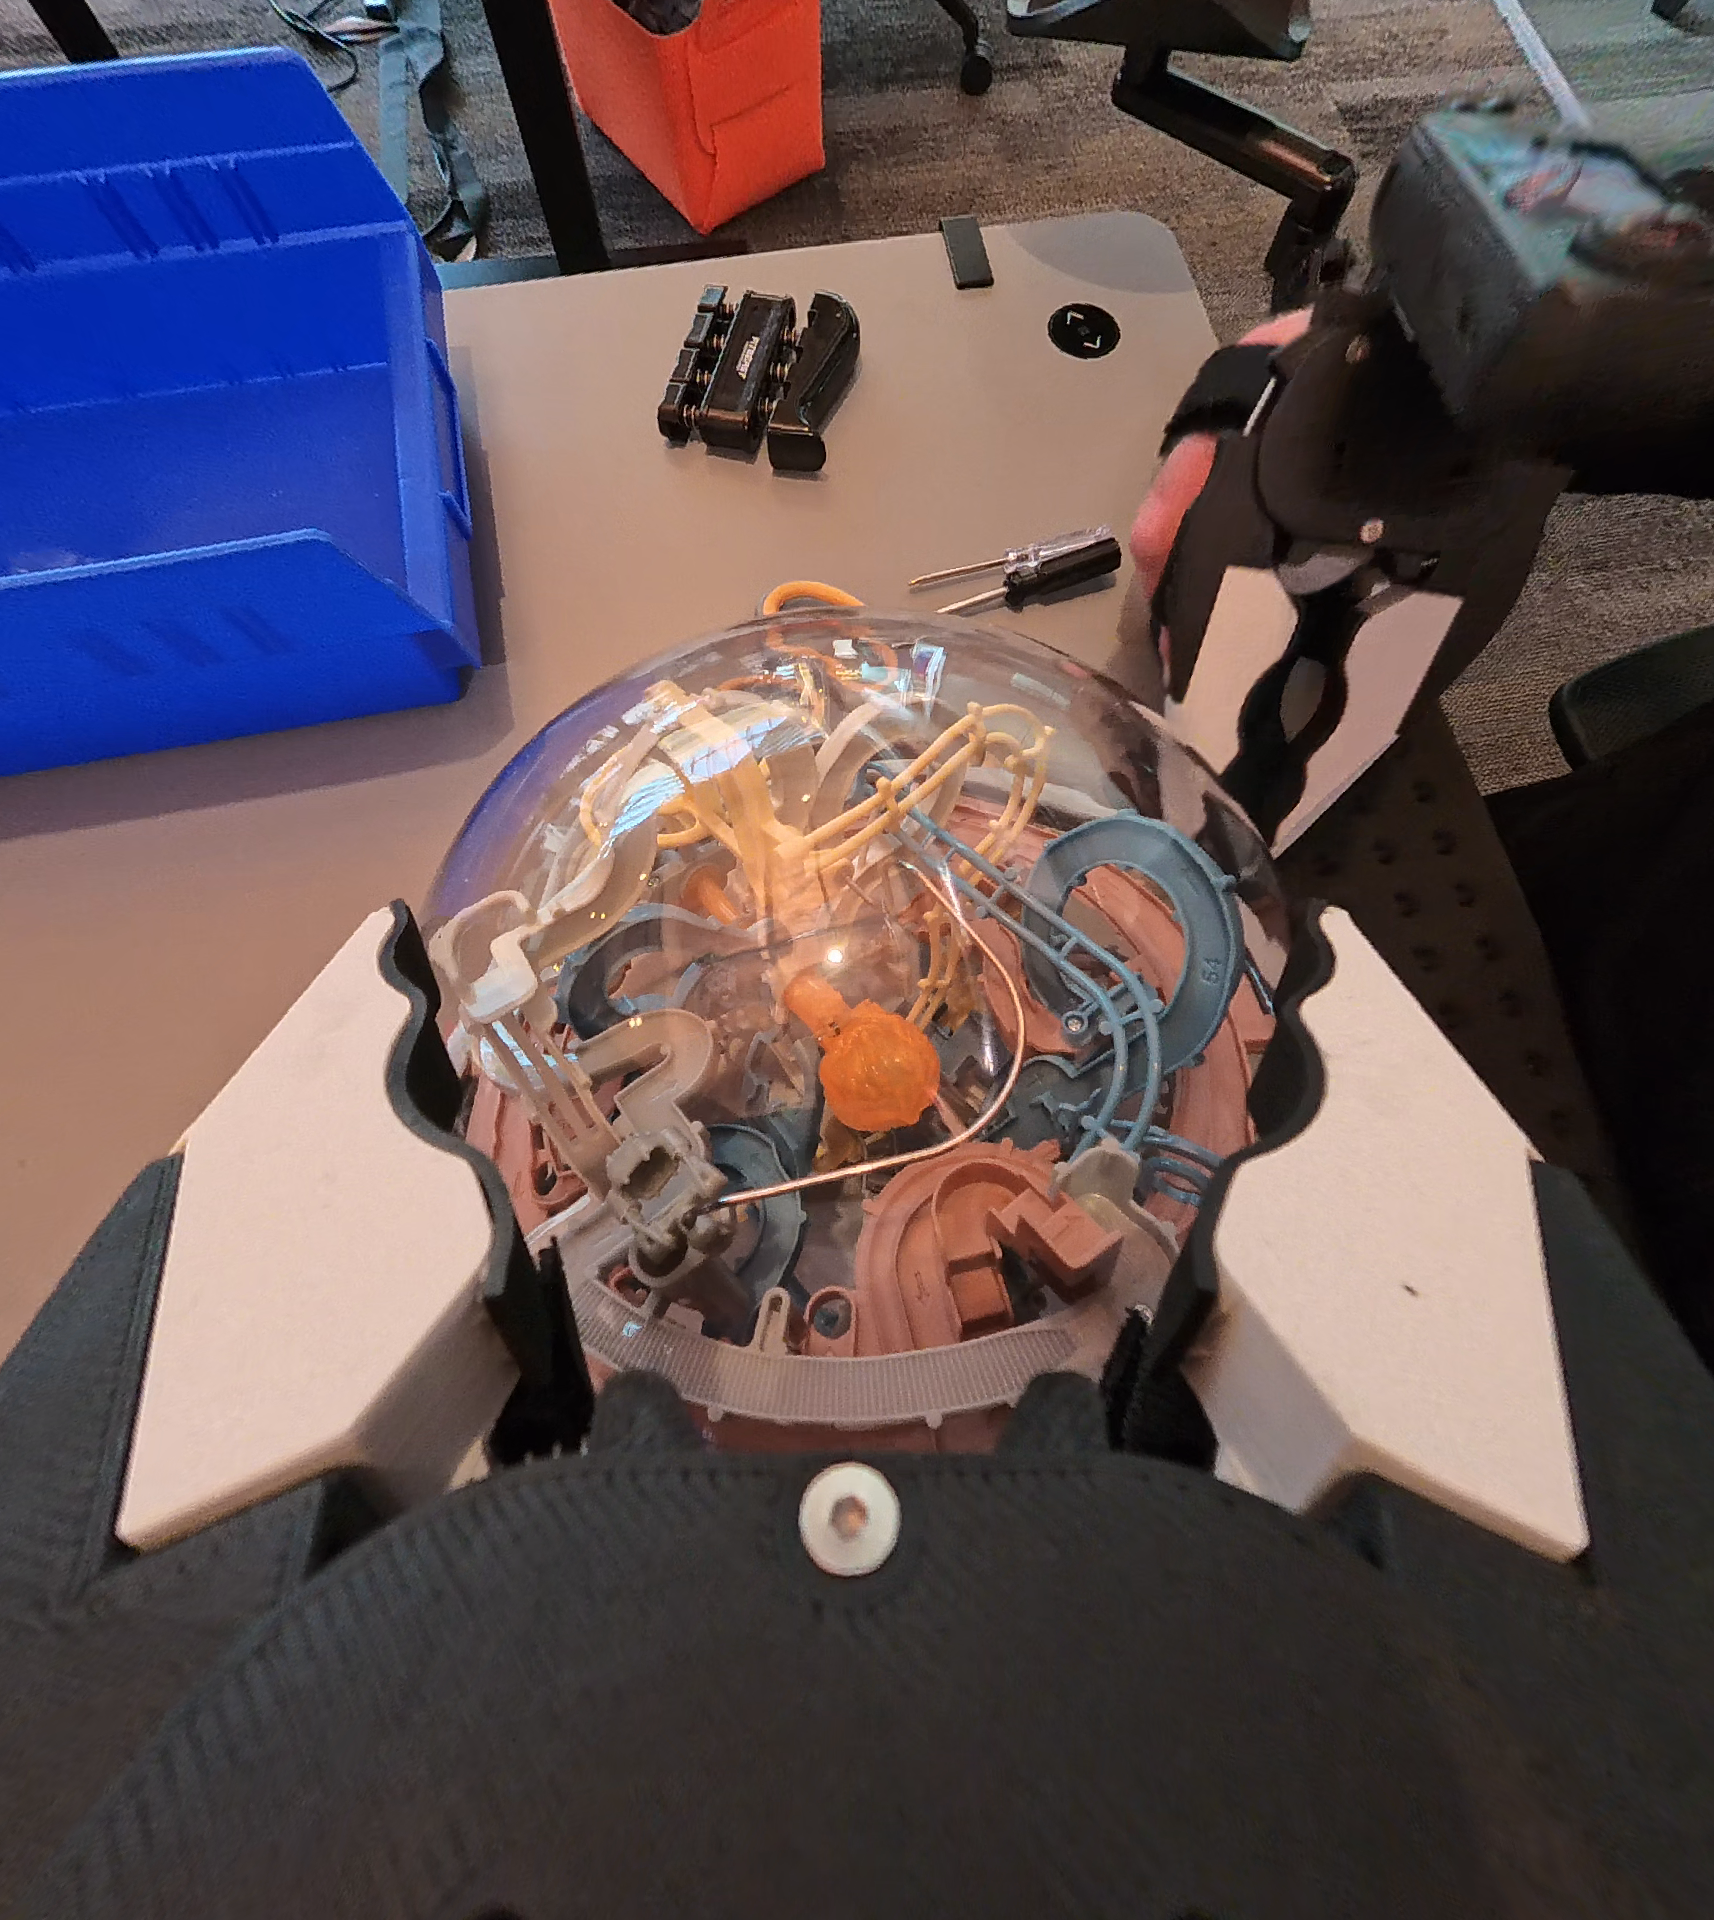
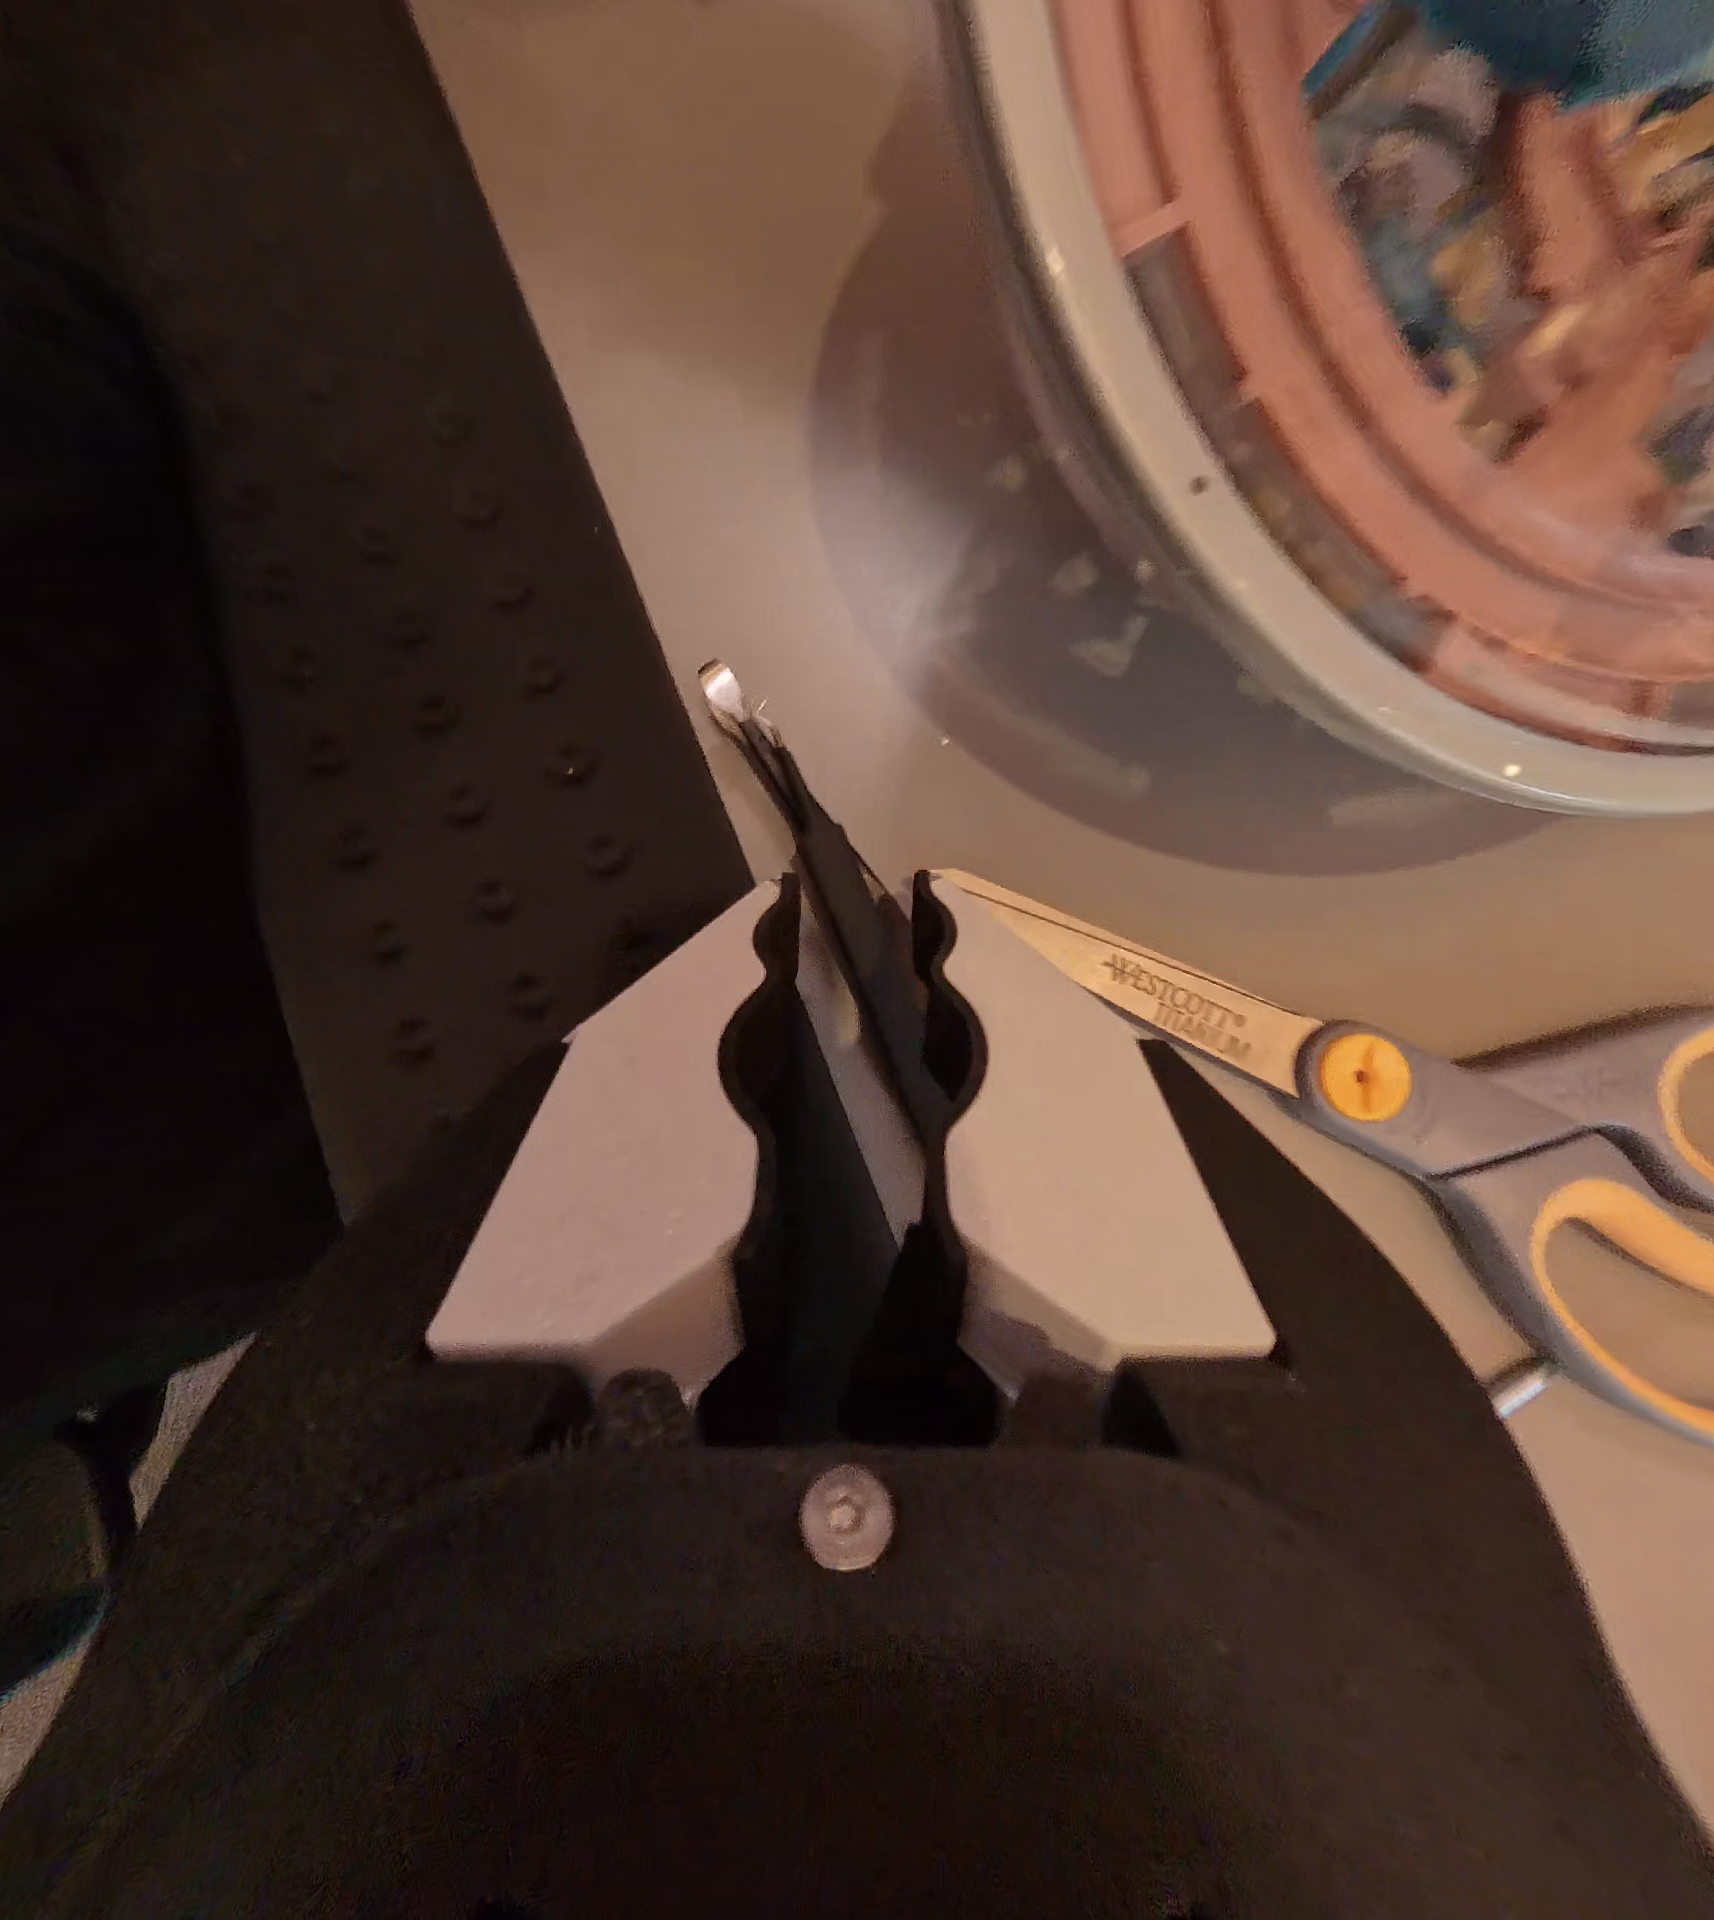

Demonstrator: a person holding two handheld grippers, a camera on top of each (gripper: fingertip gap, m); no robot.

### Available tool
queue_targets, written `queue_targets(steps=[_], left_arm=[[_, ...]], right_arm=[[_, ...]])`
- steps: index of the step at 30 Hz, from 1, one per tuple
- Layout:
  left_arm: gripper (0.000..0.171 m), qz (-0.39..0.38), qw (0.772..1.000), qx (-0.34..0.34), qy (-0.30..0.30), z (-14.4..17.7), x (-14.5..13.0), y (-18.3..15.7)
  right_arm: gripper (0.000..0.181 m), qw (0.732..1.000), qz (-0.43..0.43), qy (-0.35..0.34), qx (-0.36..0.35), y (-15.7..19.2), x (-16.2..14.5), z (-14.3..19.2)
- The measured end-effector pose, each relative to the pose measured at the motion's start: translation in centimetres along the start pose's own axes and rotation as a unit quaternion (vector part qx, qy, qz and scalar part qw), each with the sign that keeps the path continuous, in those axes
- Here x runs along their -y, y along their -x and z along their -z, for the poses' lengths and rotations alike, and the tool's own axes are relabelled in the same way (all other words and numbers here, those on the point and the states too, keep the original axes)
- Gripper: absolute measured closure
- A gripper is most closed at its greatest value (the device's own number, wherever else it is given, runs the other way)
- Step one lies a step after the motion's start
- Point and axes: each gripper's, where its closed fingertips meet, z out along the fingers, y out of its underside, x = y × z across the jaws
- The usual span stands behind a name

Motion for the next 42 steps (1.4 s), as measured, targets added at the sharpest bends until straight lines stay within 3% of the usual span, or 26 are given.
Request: queue_targets(steps=[3,9,18,27,31,34,42], left_arm=[[0.019,-0.004,1.0,0.009,-0.004,0.0,0.0,0.3],[0.02,-0.008,1.0,0.021,-0.012,0.1,0.0,1.1],[0.025,-0.007,0.995,0.095,-0.03,1.7,-0.5,2.4],[0.044,-0.011,0.983,0.172,-0.061,4.8,-0.4,2.1],[0.055,-0.013,0.98,0.194,-0.035,5.6,-1.7,1.4],[0.054,-0.015,0.977,0.211,-0.018,5.4,-2.9,1.9],[0.064,-0.034,0.966,0.257,-0.001,5.5,-3.4,3.3]], right_arm=[[0.164,0.999,0.015,0.036,0.01,0.1,-0.9,-1.2],[0.173,0.999,0.029,0.038,0.017,0.3,-0.8,-1.7],[0.175,0.998,0.065,-0.012,-0.022,0.0,1.0,-0.8],[0.175,0.995,0.08,-0.049,-0.046,0.5,3.4,0.3],[0.175,0.993,0.078,-0.065,-0.056,0.5,4.4,0.7],[0.175,0.993,0.077,-0.071,-0.06,0.4,4.9,0.7],[0.175,0.991,0.064,-0.089,-0.075,-0.1,5.3,1.0]])
